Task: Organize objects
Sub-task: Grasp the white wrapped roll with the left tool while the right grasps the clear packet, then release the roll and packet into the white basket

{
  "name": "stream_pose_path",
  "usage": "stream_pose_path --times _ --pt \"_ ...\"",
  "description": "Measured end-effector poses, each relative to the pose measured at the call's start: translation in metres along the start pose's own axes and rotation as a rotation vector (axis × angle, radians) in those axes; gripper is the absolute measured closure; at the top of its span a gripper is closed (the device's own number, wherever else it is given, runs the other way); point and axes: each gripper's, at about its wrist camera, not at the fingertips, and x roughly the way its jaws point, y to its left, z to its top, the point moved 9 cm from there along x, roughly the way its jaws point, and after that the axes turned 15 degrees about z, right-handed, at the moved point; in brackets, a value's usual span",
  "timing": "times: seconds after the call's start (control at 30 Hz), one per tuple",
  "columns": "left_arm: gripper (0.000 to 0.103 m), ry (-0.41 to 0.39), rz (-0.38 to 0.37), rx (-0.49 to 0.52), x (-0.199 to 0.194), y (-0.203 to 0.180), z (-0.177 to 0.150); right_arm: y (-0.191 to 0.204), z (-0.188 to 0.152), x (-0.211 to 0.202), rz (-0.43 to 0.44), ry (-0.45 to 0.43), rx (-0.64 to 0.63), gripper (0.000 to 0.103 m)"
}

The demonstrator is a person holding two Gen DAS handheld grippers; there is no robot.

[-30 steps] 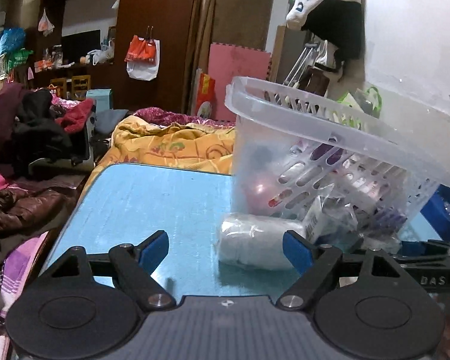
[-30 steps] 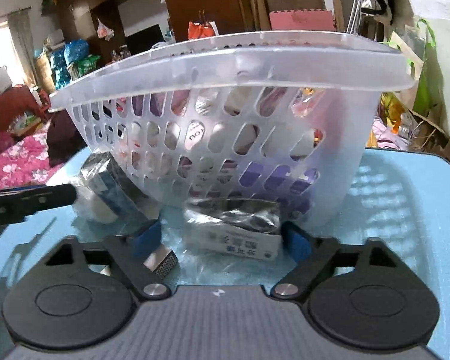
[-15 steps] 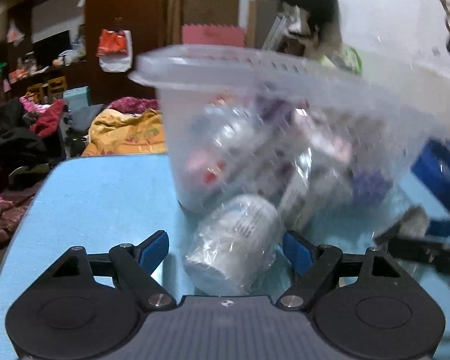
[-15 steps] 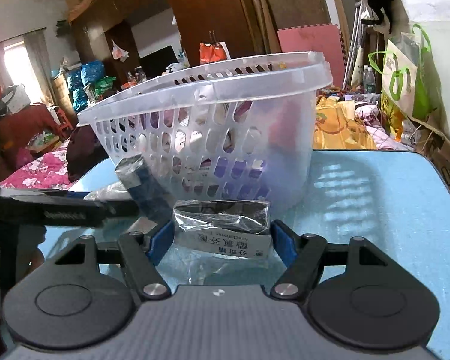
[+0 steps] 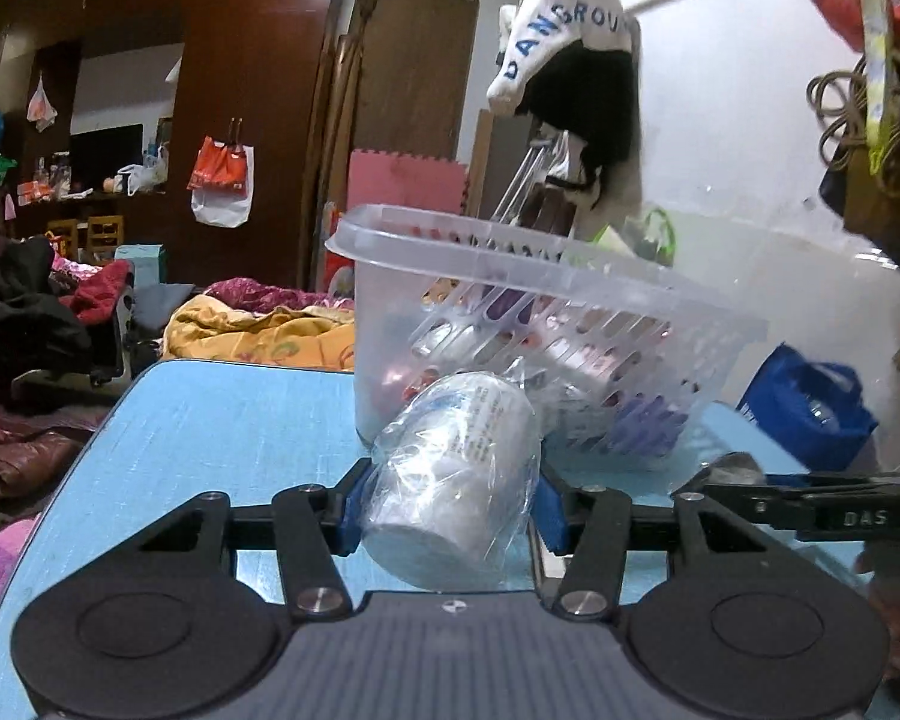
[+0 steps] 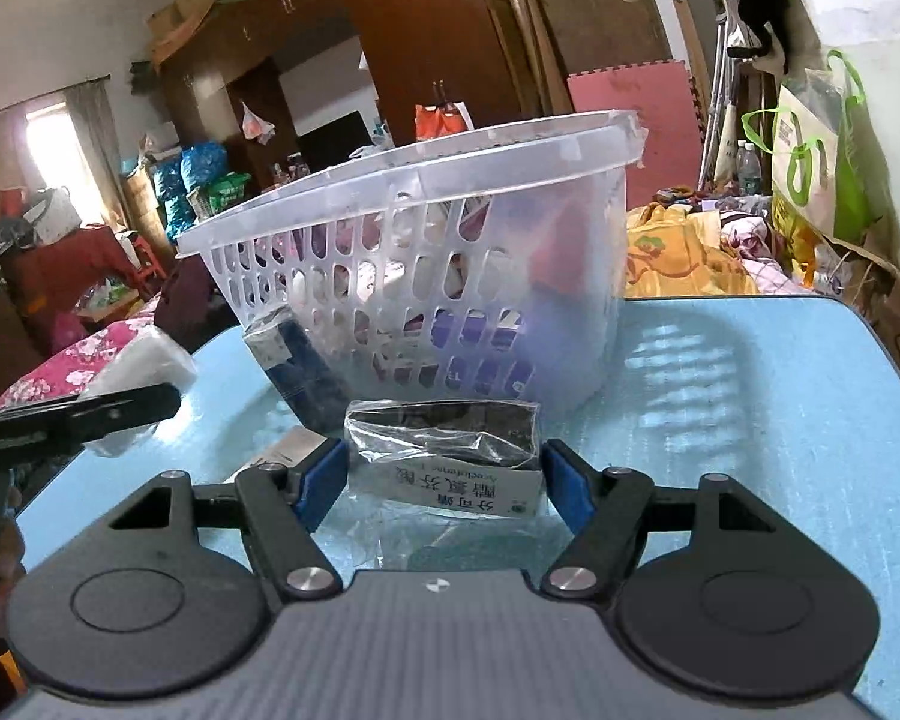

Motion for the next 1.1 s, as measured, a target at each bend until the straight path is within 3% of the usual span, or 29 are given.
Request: stream_pose_path --times 0.13,0.27,0.33,0.43,0.5,0.53,0.57,0.7,0.87,0.97,1.0,1.1 --pt "0.046 -0.041 -0.064 -0.007 -0.023 -0.007 0.028 0.019 0.016 -0.030 0.032 -0.088 -0.027 0.030" --pt "0.046 -0.091 -0.076 -0.005 -0.032 -0.025 0.093 0.053 0.082 -0.071 0.067 -0.257 -0.169 0.029" --pt "0.046 -0.090 -0.036 -0.010 -0.018 -0.034 0.129 0.057 0.115 -0.066 0.050 -0.269 -0.269 0.029" --pt "0.046 -0.055 0.035 -0.002 0.021 -0.046 0.161 0.031 0.156 -0.040 -0.016 -0.247 -0.259 0.029" --pt "0.044 -0.013 0.068 -0.003 0.045 -0.045 0.162 0.012 0.166 -0.017 -0.018 -0.210 -0.220 0.028" --pt "0.042 -0.004 0.089 -0.012 0.058 -0.044 0.161 0.005 0.168 -0.008 -0.025 -0.204 -0.204 0.014" --pt "0.034 0.006 0.106 -0.013 0.066 -0.041 0.158 -0.001 0.168 0.000 -0.034 -0.195 -0.190 0.000" --pt "0.031 0.074 0.094 -0.021 0.084 -0.037 0.143 -0.008 0.160 0.006 -0.081 -0.188 -0.191 0.000" --pt "0.030 -0.036 0.099 0.015 0.040 -0.028 0.137 0.012 0.149 -0.025 -0.017 -0.201 -0.178 0.000" --pt "0.015 -0.097 0.055 0.087 -0.002 -0.031 0.104 0.022 0.130 -0.045 0.051 -0.201 -0.187 0.000" --pt "0.014 -0.100 0.049 0.126 -0.010 -0.035 0.087 0.025 0.121 -0.049 0.061 -0.198 -0.192 0.000" --pt "0.014 -0.012 0.049 0.256 -0.008 -0.052 0.031 0.021 0.099 -0.052 0.052 -0.166 -0.184 0.000"
